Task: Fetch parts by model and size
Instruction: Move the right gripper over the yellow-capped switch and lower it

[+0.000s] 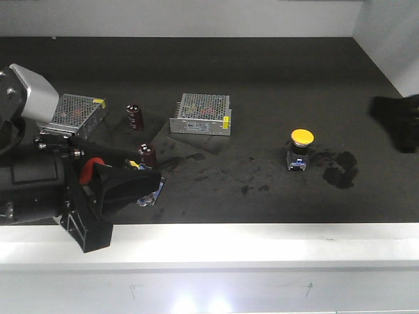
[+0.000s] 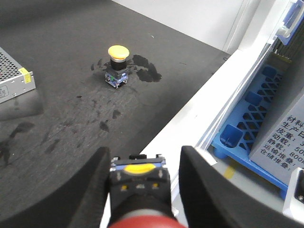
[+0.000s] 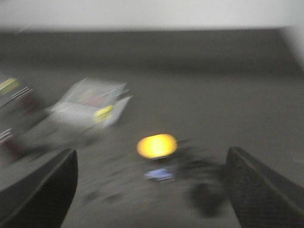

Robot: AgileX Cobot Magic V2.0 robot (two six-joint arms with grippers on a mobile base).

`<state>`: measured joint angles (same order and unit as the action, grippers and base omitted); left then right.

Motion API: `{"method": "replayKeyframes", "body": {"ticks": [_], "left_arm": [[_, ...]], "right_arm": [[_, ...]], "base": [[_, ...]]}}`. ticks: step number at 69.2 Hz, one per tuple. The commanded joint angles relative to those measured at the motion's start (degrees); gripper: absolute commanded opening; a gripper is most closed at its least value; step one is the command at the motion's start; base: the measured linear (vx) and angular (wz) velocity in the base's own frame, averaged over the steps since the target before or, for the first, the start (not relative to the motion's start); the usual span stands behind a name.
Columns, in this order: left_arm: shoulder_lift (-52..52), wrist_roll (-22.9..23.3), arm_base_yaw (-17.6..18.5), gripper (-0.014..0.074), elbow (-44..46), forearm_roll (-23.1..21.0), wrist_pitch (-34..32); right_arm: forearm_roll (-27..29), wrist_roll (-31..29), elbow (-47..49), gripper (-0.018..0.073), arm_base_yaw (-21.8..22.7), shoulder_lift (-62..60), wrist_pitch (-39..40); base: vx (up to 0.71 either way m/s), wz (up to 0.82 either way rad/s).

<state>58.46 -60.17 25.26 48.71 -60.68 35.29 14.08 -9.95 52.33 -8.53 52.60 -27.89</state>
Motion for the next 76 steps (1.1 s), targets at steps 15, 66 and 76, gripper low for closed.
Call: {"method": "replayKeyframes", "body": {"ticks": [15,66,76], "left_arm": [[-0.9,0.0,0.3,-0.0008,1.7,-3.1,0.2],[-0.9,0.0,0.3,-0.0008,1.7,-2.6,0.6],[-0.9,0.0,0.3,-0.0008,1.7,-2.6,0.6]], "right_arm": [[-0.7,5.6,20.9,0.0594,-3.4,17.6,-16.3],[-14.1,13.8,58.4,0.0594,-3.5,55.1,-45.6],[-14.7,13.8,58.4,0.0594,-3.5,57.1,-45.6]], "base": [[0.00,0.00],[0.00,0.00],[0.00,0.00]]}}
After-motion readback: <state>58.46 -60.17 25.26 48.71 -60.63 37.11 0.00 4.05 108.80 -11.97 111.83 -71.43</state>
